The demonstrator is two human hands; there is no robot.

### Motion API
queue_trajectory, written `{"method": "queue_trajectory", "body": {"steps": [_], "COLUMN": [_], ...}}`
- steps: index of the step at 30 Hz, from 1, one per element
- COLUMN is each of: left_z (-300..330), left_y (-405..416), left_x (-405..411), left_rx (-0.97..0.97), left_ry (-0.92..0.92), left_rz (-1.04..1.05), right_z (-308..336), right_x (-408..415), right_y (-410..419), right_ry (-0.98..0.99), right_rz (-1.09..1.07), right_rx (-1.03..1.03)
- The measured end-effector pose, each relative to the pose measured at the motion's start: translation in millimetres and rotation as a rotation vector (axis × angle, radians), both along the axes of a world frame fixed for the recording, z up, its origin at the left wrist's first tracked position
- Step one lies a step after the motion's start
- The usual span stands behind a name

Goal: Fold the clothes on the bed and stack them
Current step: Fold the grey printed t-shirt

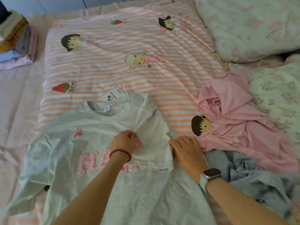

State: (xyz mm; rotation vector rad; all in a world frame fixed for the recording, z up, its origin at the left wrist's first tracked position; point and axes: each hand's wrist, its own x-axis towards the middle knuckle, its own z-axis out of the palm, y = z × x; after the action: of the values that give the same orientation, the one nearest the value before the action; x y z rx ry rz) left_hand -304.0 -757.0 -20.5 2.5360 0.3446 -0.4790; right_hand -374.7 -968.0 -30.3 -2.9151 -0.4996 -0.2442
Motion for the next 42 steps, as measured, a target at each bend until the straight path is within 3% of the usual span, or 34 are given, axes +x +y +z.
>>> {"method": "queue_trajectory", "body": {"steps": [4, 8, 12, 17, 20, 24, 29, 32, 36, 38, 40, 42], "left_z": [1.0, 7.8, 8.3, 10.1, 9.6, 7.4, 8.6, 12.5, 19.7, 21.4, 17.4, 12.0], "left_y": [9.8, 10.8, 5.6, 26.7, 41.2, 41.6, 28.3, 18.0, 16.2, 23.7, 36.0, 45.5], "left_x": [2.6, 3.2, -8.6, -13.6, -18.5, -28.4, -31.3, -30.4, -25.6, -19.2, -14.3, -12.1], "left_rx": [-0.209, -0.415, -0.129, -0.639, -0.78, -0.734, -0.733, -0.8, -0.809, -0.85, -0.65, -0.39], "left_ry": [0.019, 0.175, 0.154, 0.092, 0.217, 0.316, 0.275, 0.224, 0.123, 0.075, 0.06, 0.119], "left_rz": [0.131, 0.327, 0.044, 0.337, 0.437, 0.453, 0.379, 0.403, 0.366, 0.415, 0.353, 0.216], "right_z": [-0.6, 1.2, 4.9, 8.9, 7.9, 6.0, 2.5, 8.1, 20.3, 28.5, 32.1, 30.1], "right_x": [1.8, -0.4, 0.4, -1.4, -9.1, -23.1, -50.5, -51.2, -43.0, -43.7, -48.6, -51.4], "right_y": [-7.4, -8.8, -9.8, -19.0, -23.7, -13.5, 15.6, 28.0, 34.7, 41.5, 48.8, 52.3], "right_ry": [0.02, 0.009, 0.018, 0.036, 0.073, 0.134, 0.175, 0.151, -0.033, -0.023, 0.149, 0.279], "right_rz": [-0.028, -0.015, 0.066, 0.078, 0.105, 0.067, 0.25, 0.139, -0.024, 0.004, 0.116, 0.2], "right_rx": [-0.017, 0.018, 0.001, 0.03, 0.004, -0.058, -0.062, -0.04, 0.268, 0.442, 0.517, 0.459]}}
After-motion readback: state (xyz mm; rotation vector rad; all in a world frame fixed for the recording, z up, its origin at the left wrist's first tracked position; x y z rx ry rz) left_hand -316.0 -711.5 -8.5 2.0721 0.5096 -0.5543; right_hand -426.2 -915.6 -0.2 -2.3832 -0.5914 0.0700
